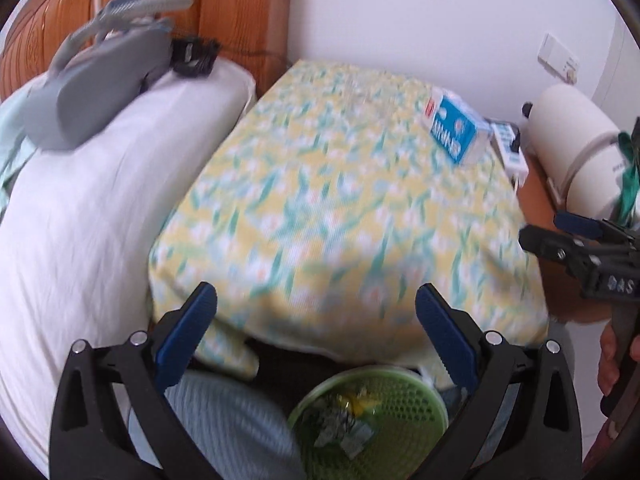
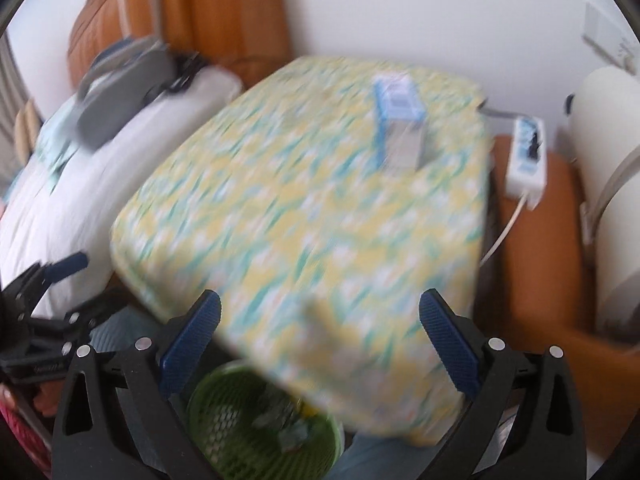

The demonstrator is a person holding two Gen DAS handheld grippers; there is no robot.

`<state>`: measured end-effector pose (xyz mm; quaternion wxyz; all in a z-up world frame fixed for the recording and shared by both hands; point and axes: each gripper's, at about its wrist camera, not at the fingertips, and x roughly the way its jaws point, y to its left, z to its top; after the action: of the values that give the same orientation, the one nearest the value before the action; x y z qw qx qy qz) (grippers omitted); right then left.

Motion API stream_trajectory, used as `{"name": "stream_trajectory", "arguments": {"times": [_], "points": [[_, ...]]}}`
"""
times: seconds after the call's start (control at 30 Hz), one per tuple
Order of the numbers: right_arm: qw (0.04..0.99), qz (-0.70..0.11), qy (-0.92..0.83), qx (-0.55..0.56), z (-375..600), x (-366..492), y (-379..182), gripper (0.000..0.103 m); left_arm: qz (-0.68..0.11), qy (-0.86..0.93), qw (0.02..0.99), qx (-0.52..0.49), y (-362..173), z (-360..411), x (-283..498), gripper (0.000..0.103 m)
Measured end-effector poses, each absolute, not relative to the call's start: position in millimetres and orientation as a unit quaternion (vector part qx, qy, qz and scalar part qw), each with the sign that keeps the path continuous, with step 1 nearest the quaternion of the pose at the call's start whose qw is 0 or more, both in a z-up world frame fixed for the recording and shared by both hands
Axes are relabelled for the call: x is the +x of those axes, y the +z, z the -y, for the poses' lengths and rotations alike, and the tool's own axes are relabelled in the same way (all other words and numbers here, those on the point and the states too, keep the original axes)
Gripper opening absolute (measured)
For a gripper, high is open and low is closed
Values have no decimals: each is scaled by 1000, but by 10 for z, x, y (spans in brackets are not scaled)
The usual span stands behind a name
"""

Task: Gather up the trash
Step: 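Move both grippers toward the milk carton and clear plastic bottle, then grasp the clear plastic bottle with the left gripper while the right gripper grasps the milk carton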

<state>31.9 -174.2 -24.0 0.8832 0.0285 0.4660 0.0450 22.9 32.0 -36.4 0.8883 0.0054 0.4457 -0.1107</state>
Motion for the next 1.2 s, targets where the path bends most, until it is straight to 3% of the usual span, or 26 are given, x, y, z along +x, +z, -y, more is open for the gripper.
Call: {"name": "stream_trajectory", "arguments": {"times": [0.27,0.67,0.77,0.83,0.9,1.2], "points": [[901,-432,-14,39,2028,1104,-77,100,-433,-116,894,-3,-229,5,838,95],[881,-466,-51,59,2271,2059,-337,100,-452,-105,886,-5,-378,415,1640,95],[879,-473,-50,46,2240,2151,-408,79,-452,-105,886,0,-400,517,1816,95],[875,-480,-42,52,2253,2190,-461,58,-449,-105,887,10,-412,596,1936,95],[872,-485,-27,62,2283,2215,-500,47,-447,-101,889,15,-426,652,2062,95],[876,-474,-23,83,2386,2153,-452,43,-468,-89,879,3,-561,858,2624,95]]}}
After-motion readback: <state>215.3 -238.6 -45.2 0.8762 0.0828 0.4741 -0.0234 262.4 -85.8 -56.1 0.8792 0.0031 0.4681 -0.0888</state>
